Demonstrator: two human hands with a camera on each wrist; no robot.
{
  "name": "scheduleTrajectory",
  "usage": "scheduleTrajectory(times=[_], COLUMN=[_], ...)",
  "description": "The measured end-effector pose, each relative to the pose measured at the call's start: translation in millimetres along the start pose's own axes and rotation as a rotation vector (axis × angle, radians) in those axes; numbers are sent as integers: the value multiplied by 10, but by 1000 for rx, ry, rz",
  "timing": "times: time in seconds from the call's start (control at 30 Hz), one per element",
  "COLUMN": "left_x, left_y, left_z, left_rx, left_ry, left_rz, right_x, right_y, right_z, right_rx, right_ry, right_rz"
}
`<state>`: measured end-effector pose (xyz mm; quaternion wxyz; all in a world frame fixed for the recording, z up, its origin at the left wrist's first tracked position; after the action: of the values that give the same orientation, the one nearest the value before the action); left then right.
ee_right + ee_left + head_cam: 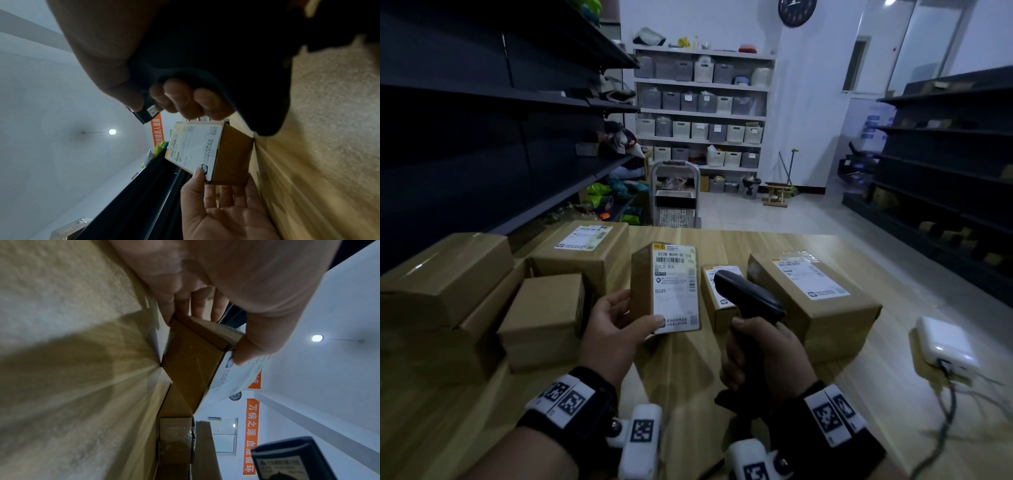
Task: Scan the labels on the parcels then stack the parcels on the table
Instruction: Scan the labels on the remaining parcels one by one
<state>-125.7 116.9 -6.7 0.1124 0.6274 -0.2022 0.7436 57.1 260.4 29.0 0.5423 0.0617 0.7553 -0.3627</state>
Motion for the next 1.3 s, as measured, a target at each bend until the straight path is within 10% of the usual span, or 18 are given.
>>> scheduleTrajectory(times=[1.3], left_x=[38], left_y=[26], left_z=[13], left_rx=[-5], left_ry=[-132], left_rz=[-51], right_x=[59], right_y=[-7], right_z=[3], right_rx=[-58], right_ry=[-31], right_rz=[-1])
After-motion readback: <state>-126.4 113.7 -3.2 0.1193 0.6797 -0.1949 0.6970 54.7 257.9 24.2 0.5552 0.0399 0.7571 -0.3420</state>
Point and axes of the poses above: each hand's wrist, its own z-axis away from the middle knuckle, its own y-axis out of the back of the hand, x = y × z, the point moved 5 cm from there along -z, towards the middle knuckle, and after that the axes turned 10 degrees about y, right-handed, at the moved point
